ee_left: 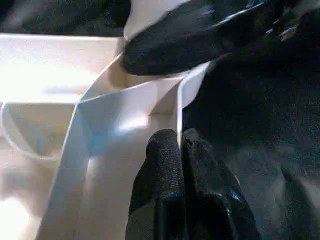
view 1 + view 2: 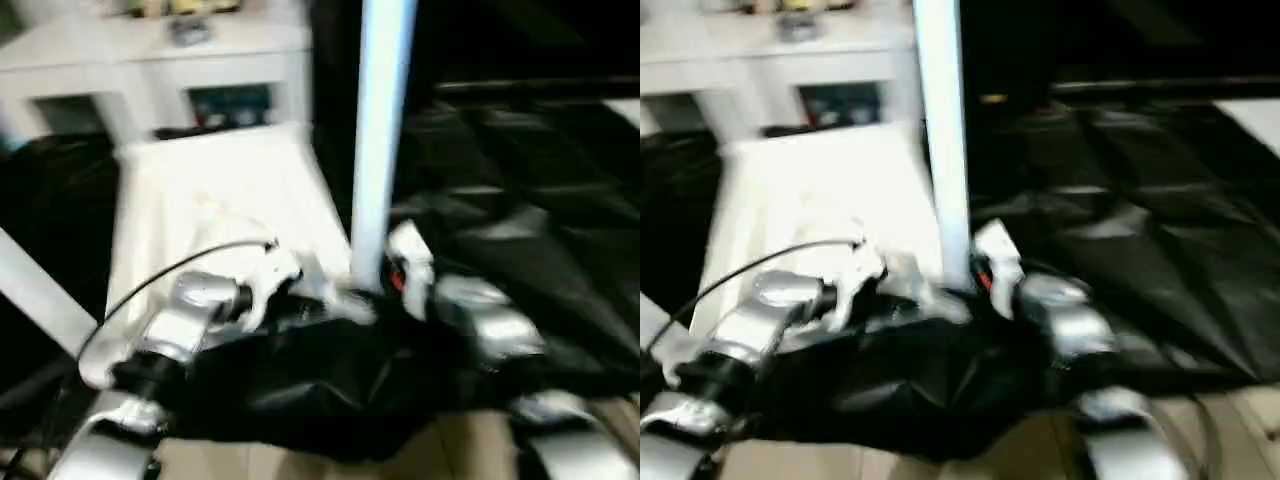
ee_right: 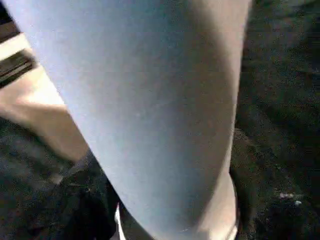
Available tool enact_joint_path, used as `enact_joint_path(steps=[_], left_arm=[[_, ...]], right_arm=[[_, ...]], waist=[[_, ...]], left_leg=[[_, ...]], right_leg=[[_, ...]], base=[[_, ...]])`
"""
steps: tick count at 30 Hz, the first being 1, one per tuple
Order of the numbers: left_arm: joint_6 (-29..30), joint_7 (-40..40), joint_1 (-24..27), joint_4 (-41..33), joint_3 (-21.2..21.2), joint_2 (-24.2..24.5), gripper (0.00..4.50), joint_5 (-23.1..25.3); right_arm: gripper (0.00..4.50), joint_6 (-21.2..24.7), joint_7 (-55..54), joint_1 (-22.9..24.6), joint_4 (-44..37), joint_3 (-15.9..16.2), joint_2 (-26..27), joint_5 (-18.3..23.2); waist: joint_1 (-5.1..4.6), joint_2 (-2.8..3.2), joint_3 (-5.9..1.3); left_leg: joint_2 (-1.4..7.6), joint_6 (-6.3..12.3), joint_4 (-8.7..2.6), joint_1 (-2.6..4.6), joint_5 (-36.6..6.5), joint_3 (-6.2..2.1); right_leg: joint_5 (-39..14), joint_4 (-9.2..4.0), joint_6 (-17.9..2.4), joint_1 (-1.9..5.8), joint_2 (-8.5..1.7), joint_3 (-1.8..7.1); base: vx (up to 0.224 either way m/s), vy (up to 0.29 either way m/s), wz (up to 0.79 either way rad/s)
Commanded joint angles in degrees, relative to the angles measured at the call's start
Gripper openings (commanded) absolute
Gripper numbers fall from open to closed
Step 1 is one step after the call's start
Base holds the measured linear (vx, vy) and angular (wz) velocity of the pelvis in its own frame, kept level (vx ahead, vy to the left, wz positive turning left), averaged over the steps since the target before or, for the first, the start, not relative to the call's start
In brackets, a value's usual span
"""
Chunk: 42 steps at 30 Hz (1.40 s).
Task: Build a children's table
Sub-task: Rotate leg to tighten
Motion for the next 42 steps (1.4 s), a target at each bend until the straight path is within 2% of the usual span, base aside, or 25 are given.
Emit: enact_joint_path(steps=[1, 4, 5, 7, 11, 12, 17, 18, 20, 22, 25, 26, 28, 30, 32, 34, 39, 42], left_arm=[[0.4, 2.4, -1.1, 0.2, -2.1, -4.2, 0.00, -0.4], [0.9, 6.6, -1.3, 0.3, -1.7, -6.2, 0.00, 0.4], [1.2, 7.2, -1.2, 0.2, -1.7, -6.6, 0.00, 0.5], [1.4, 6.8, -1.2, -0.2, -2.3, -6.9, 0.00, 0.6], [1.2, 5.8, -1.1, -0.8, -3.0, -6.9, 0.00, 0.8], [0.8, 5.2, -1.1, -0.8, -2.9, -6.1, 0.00, 0.7], [-0.4, 1.9, -1.0, -0.9, -3.0, -3.5, 0.00, 0.2], [-0.7, -0.2, -1.1, -0.8, -3.1, -2.0, 0.00, 0.1], [-1.1, -1.7, -1.1, -0.9, -3.3, -1.4, 0.00, 0.0], [-1.7, -4.2, -1.0, -0.9, -3.7, -0.3, 0.00, -0.2], [-2.9, -9.6, -1.1, -0.8, -4.3, 2.4, 0.00, -0.7], [-2.9, -10.4, -1.1, -0.8, -4.3, 2.8, 0.00, -0.8], [-3.2, -12.5, -1.4, -0.7, -4.5, 3.7, 0.00, -1.2], [-3.5, -13.6, -1.6, -0.5, -4.6, 4.2, 0.00, -1.4], [-3.8, -15.0, -1.9, -0.4, -4.6, 4.6, 0.00, -1.6], [-3.8, -15.2, -1.9, -0.4, -4.7, 4.6, 0.00, -1.7], [-3.9, -15.5, -1.8, -0.4, -4.8, 4.4, 0.00, -1.8], [-3.8, -15.0, -1.5, -0.4, -4.7, 4.2, 0.00, -1.7]], right_arm=[[2.67, 1.4, -3.7, 0.1, 3.6, 2.6, 4.0, -1.4], [2.67, 1.4, -8.6, -0.5, 4.5, 2.4, 5.7, -2.8], [3.02, 0.9, -8.7, -0.7, 5.1, 2.4, 6.1, -2.9], [3.37, 0.4, -7.7, -0.7, 5.1, 2.8, 6.4, -2.9], [3.59, -1.2, -6.7, -1.2, 6.0, 3.2, 6.3, -3.0], [3.74, -2.5, -4.8, -1.3, 5.8, 4.5, 5.5, -3.5], [3.74, -5.5, 8.7, 0.1, 1.9, 8.1, 2.5, -2.6], [3.74, -4.9, 16.4, 1.4, -1.4, 9.8, 0.8, -1.1], [3.74, -4.2, 19.2, 1.8, -2.5, 10.3, 0.2, -0.6], [3.74, -3.5, 24.0, 2.5, -4.1, 11.6, -1.2, 0.0], [3.74, -1.4, 31.4, 2.8, -5.5, 13.4, -3.5, 1.2], [3.74, -1.0, 32.6, 2.8, -5.8, 13.7, -3.8, 1.4], [3.74, 0.1, 36.0, 2.9, -6.5, 14.4, -4.7, 1.8], [3.61, 1.0, 37.9, 3.1, -7.2, 14.7, -5.1, 2.0], [3.44, 2.9, 40.5, 3.7, -8.8, 15.1, -5.7, 2.4], [3.36, 3.3, 40.9, 3.8, -9.1, 15.2, -5.7, 2.5], [3.03, 4.7, 41.9, 4.0, -9.7, 15.4, -5.7, 2.9], [2.83, 5.4, 42.0, 4.4, -10.3, 15.1, -5.6, 3.0]], waist=[[-0.02, -0.07, -2.31], [0.10, 0.04, -2.56], [0.18, -0.08, -2.58], [0.29, -0.10, -2.60], [0.33, 0.00, -2.63], [0.32, 0.11, -2.63], [0.46, -0.02, -2.84], [0.55, -0.03, -2.88], [0.87, -0.15, -2.95], [1.28, 0.04, -2.90], [1.69, -0.07, -2.66], [1.89, -0.08, -2.64], [2.16, -0.03, -2.59], [2.50, -0.12, -2.65], [3.16, -0.15, -2.78], [3.41, -0.14, -2.80], [3.53, -0.09, -2.77], [3.56, 0.03, -2.85]], left_leg=[[0.49, 1.28, -4.11, -0.21, -19.9, -0.30], [0.50, 1.96, -4.03, -0.39, -18.2, -0.17], [0.48, 2.22, -3.98, -0.40, -17.9, -0.09], [0.42, 2.69, -3.94, -0.53, -17.6, -0.02], [0.55, 2.88, -3.99, -0.56, -17.4, -0.06], [0.63, 2.86, -4.03, -0.55, -17.5, -0.09], [0.64, 4.08, -3.79, -0.72, -16.5, 0.05], [0.64, 4.61, -3.74, -0.78, -15.4, 0.08], [0.78, 5.58, -3.54, -0.86, -13.6, 0.24], [0.93, 6.04, -3.49, -0.74, -12.6, 0.33], [1.03, 5.47, -3.70, -0.63, -14.8, 0.37], [1.05, 5.11, -3.79, -0.40, -15.6, 0.34], [1.18, 4.62, -3.90, -0.39, -15.8, 0.27], [1.25, 4.43, -3.89, -0.16, -15.7, 0.36], [1.28, 4.51, -3.85, -0.25, -14.1, 0.34], [1.29, 4.45, -3.80, -0.19, -13.2, 0.39], [1.15, 3.74, -3.85, -0.24, -13.4, 0.37], [1.18, 3.69, -3.83, -0.24, -12.9, 0.32]], right_leg=[[-26.7, -5.24, -8.0, 2.15, -2.30, 1.40], [-22.3, -4.77, -9.5, 2.34, -2.19, 1.47], [-21.3, -4.76, -9.8, 2.38, -2.16, 1.45], [-20.8, -4.68, -10.1, 2.51, -2.18, 1.45], [-20.1, -4.60, -10.5, 2.55, -2.29, 1.48], [-19.5, -4.52, -10.7, 2.54, -2.25, 1.46], [-15.5, -4.17, -12.0, 2.93, -2.28, 1.53], [-14.0, -4.02, -12.6, 3.08, -2.22, 1.47], [-11.4, -3.70, -13.3, 3.19, -2.18, 1.48], [-10.4, -3.56, -14.3, 3.16, -2.15, 1.33], [-14.5, -3.78, -13.6, 3.04, -2.24, 1.39], [-16.2, -3.98, -13.2, 2.94, -2.26, 1.40], [-17.3, -3.99, -12.9, 2.84, -2.37, 1.52], [-16.6, -3.99, -12.9, 2.63, -2.28, 1.64], [-14.4, -3.62, -13.1, 2.81, -2.31, 1.73], [-12.8, -3.46, -13.6, 2.75, -2.32, 1.79], [-14.9, -3.69, -12.8, 2.87, -2.45, 1.76], [-13.9, -3.55, -12.9, 2.87, -2.40, 1.74]], base=[[0.000, 0.000, 0.00], [0.000, 0.000, 0.00], [0.000, 0.000, 0.00], [0.000, 0.000, 0.00], [0.000, 0.000, 0.00], [0.000, 0.000, 0.00], [0.000, 0.000, 0.00], [0.000, 0.000, 0.00], [0.000, 0.000, 0.00], [0.000, 0.000, 0.00], [0.000, 0.000, 0.00], [0.000, 0.000, 0.00], [0.000, 0.000, 0.00], [0.000, 0.000, 0.00], [0.000, 0.000, 0.00], [0.000, 0.000, 0.00], [0.000, 0.000, 0.00], [0.000, 0.000, 0.00]])
